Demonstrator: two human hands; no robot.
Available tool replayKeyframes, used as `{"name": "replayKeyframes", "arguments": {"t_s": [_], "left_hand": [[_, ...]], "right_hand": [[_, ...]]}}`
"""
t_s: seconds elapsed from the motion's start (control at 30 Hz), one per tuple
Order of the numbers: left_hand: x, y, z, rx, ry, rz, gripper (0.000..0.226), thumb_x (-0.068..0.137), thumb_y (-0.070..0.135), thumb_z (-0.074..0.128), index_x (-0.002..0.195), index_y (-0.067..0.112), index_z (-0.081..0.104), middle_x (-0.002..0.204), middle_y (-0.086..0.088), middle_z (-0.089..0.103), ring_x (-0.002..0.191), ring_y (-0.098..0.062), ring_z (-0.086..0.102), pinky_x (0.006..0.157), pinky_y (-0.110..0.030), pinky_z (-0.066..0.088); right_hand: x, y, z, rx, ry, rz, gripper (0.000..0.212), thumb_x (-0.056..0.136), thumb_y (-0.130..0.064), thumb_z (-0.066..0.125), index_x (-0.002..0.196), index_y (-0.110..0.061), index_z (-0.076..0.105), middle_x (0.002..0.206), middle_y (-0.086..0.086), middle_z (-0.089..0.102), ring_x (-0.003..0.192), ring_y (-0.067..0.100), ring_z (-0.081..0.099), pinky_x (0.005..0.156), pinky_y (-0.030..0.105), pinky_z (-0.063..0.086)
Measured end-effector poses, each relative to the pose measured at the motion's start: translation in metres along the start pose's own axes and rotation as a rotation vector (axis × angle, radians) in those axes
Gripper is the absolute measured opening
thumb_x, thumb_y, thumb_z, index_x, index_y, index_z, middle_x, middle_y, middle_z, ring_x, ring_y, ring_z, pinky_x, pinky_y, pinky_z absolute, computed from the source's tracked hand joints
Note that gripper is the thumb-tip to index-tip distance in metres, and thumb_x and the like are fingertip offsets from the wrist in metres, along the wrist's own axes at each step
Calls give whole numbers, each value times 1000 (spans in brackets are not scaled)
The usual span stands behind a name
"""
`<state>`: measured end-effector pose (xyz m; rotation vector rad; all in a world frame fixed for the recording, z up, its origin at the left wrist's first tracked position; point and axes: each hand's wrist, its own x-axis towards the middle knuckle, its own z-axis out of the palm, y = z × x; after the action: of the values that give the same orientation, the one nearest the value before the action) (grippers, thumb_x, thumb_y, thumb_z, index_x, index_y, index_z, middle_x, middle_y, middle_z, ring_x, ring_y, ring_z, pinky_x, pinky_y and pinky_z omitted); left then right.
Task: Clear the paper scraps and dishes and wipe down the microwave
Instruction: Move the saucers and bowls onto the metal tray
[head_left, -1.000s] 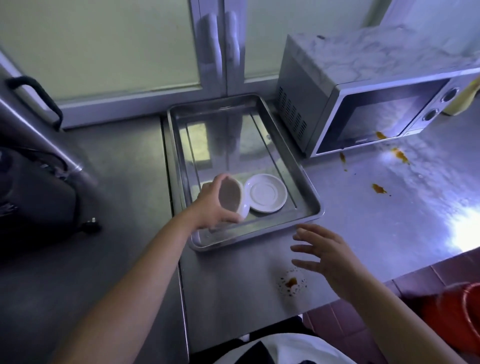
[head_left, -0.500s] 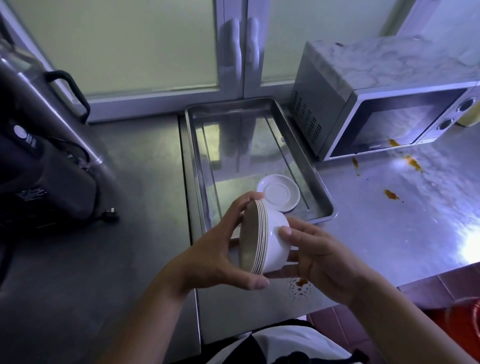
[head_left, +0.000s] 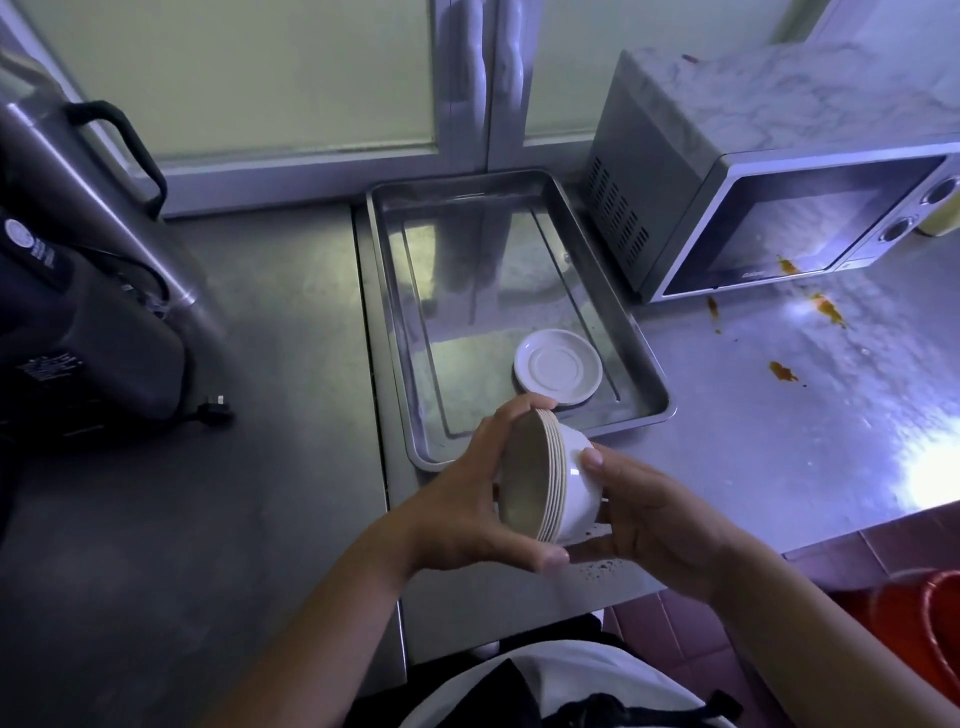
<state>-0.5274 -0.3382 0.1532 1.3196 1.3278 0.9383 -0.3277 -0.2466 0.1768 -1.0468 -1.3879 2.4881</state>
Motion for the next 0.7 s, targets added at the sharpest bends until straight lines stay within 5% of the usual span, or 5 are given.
{"name": "replayKeyframes", "arguments": {"t_s": [0.2,0.47,0.7], "left_hand": [[61,-36,-13,50,260,-218,110,56,31,93,141,53,28,144,4,30,130,-21,40,103,-34,38],[155,-70,-50,578,246,-637,114,63,38,85,148,47,10,152,-7,9,136,-38,18,102,-52,39],[180,-78,-45,725,154,-711,117,64,33,85,151,48,8,158,-12,-3,145,-44,4,111,-61,29]], "right_hand": [[7,9,-22,224,637,-24,29,98,-31,57,110,-6,68,116,20,66,99,32,68,71,39,60],[-32,46,-50,249,721,21,22,98,-18,56,107,-6,72,103,17,73,82,25,73,73,37,59],[-66,53,-74,261,815,39,23,98,-15,55,111,-3,70,107,19,71,92,29,70,84,40,56]]}}
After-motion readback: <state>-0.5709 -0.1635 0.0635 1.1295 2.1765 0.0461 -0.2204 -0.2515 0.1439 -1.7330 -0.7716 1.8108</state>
